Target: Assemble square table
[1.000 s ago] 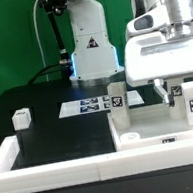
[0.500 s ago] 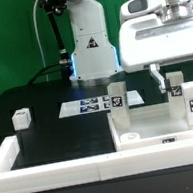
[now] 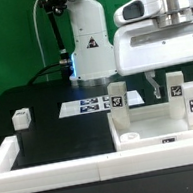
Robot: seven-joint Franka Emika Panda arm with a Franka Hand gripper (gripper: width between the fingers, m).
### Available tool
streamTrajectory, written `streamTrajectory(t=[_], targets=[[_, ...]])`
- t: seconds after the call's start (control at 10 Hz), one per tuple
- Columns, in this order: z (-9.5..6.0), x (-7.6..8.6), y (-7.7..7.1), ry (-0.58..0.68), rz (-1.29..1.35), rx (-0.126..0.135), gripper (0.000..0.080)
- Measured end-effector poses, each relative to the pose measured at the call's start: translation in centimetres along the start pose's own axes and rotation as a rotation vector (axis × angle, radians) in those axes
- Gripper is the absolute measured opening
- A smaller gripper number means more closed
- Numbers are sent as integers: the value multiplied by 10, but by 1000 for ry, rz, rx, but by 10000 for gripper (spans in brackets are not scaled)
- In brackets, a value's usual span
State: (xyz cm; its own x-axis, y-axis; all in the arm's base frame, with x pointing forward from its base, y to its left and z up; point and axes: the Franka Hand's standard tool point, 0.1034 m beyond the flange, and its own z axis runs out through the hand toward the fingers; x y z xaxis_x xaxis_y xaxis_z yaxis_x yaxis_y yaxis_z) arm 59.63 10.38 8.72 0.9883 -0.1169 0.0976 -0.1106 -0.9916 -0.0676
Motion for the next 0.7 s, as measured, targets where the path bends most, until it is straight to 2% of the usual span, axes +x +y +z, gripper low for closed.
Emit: streamTrajectory(t=[0.1, 0.2, 0.4, 0.7], targets=[[-1, 0, -2, -58, 12, 5, 648], [-1, 5, -5, -23, 18, 5, 648], [2, 2, -15, -20, 25, 9, 648], [3, 3, -14, -18, 22, 5, 601]])
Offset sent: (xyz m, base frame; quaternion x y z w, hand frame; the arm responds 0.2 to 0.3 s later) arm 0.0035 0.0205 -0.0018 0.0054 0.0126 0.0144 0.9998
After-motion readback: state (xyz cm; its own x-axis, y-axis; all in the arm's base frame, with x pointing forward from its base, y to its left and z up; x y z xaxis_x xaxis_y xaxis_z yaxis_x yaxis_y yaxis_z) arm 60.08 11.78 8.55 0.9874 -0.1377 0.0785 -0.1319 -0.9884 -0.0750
